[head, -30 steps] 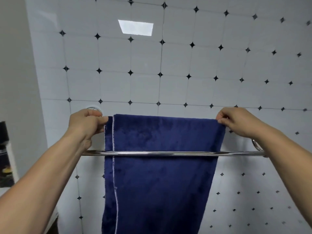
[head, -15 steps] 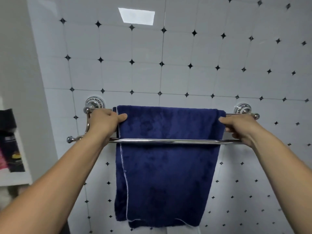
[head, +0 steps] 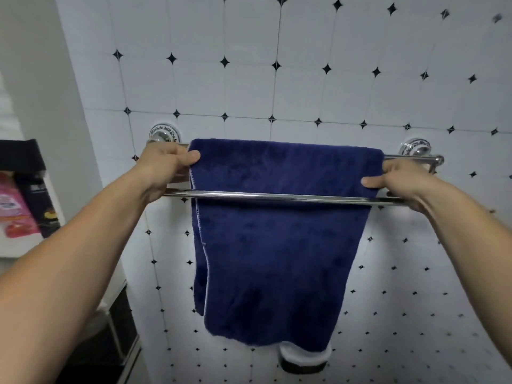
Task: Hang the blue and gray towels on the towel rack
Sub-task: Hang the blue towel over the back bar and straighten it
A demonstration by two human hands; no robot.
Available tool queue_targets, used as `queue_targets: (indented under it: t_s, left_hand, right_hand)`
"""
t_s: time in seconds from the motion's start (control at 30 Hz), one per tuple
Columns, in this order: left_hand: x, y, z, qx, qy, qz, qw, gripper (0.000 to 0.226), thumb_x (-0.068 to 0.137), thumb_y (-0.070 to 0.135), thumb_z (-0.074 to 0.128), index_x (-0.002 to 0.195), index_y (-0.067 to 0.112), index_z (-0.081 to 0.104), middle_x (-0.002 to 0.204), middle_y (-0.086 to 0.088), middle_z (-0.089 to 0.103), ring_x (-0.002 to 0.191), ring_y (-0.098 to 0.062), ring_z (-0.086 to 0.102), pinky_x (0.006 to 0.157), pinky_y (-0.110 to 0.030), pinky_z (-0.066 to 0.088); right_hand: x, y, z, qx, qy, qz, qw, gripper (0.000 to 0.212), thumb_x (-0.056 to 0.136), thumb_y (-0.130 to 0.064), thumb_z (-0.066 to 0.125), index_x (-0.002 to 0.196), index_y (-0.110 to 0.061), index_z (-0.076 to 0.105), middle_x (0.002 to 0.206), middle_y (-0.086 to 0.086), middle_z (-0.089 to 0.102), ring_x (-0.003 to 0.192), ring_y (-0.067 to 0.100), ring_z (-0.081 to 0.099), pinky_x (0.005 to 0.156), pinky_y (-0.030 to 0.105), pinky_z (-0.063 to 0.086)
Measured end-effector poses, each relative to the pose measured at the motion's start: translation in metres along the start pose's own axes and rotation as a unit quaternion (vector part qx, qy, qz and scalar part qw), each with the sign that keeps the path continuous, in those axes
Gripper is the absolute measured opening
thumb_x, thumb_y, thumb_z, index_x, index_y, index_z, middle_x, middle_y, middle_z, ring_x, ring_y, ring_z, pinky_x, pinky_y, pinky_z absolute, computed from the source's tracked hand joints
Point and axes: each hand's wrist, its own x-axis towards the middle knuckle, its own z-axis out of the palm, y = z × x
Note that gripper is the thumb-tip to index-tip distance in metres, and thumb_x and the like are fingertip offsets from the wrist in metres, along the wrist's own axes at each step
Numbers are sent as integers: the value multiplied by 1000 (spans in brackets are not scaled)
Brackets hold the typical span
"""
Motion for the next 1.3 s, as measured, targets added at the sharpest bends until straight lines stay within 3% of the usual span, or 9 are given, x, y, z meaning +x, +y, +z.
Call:
queue_targets:
  t_s: [0.07, 0.2, 0.4, 0.57, 0.77, 0.87, 1.0, 1.1, 1.3]
  left_hand:
    - [1, 0, -4, 23, -1, -8, 1000, 28, 84, 6, 72, 60, 12, 57, 57, 3, 71, 57, -15, 68, 67, -29, 58]
    - [1, -2, -3, 104, -19, -23, 994, 24, 79, 3, 75, 61, 7, 60, 54, -4, 68, 55, -24, 65, 64, -38, 59]
    - [-4, 0, -1, -6, -23, 0, 1000, 31, 87, 11, 70, 61, 15, 55, 58, 5, 71, 55, -8, 68, 52, -17, 52]
    - [-13, 9, 5, -15, -27, 14, 999, 17, 87, 14, 71, 72, 12, 63, 75, -2, 70, 64, -12, 67, 59, -21, 55]
    - [-8, 8, 7, -55, 89, -11, 994, 19, 90, 13, 66, 72, 10, 66, 54, 4, 68, 47, -9, 62, 47, -21, 53]
    - [-7, 6, 8, -11, 91, -13, 996, 16, 86, 8, 70, 71, 9, 65, 56, 2, 69, 48, -11, 65, 48, -21, 53]
    - [-7, 7, 9, 24, 99, -25, 995, 19, 82, 1, 72, 67, 8, 63, 48, 6, 67, 44, -9, 65, 44, -19, 52]
    - [-7, 6, 8, 20, 98, -22, 995, 22, 80, -1, 73, 65, 11, 62, 51, 3, 68, 47, -14, 66, 46, -20, 53]
    - [-8, 6, 8, 26, 56, -23, 998, 15, 76, 14, 80, 71, 9, 67, 57, 2, 72, 51, -14, 69, 51, -23, 56]
  right_hand:
    - [-2, -2, -3, -12, 24, 5, 1000, 17, 80, 6, 71, 94, -4, 72, 69, -6, 73, 56, 4, 66, 43, 8, 45]
    - [-4, -6, -5, -67, 58, 21, 996, 20, 73, 2, 80, 90, -4, 74, 68, -7, 73, 64, 9, 65, 57, 18, 46]
    - [-7, -3, 6, -30, 89, 35, 995, 30, 58, -8, 92, 80, -4, 73, 76, 2, 74, 75, 22, 69, 70, 30, 53]
    - [-10, -7, 15, 2, 63, 33, 997, 21, 68, -20, 88, 81, -11, 73, 70, -5, 74, 71, 16, 68, 57, 25, 47]
    - [-8, -9, -7, -3, 35, 36, 999, 20, 71, -2, 82, 88, -10, 74, 61, -7, 71, 62, 12, 59, 43, 18, 42]
    - [-6, -5, -11, -68, 36, 39, 996, 27, 63, -16, 90, 80, -5, 71, 63, -1, 66, 61, 16, 54, 55, 26, 42]
    - [-6, -4, -3, -116, 15, 30, 993, 61, 62, -27, 92, 102, 12, 67, 93, 16, 73, 86, 27, 69, 93, 39, 52]
    - [-8, -5, -3, -41, 12, 15, 999, 32, 71, -33, 85, 84, -7, 71, 73, -6, 74, 67, 8, 67, 65, 21, 47]
    - [-5, -6, 2, -3, 44, 4, 999, 24, 85, -15, 72, 66, -16, 57, 67, -5, 67, 64, 12, 60, 59, 27, 34]
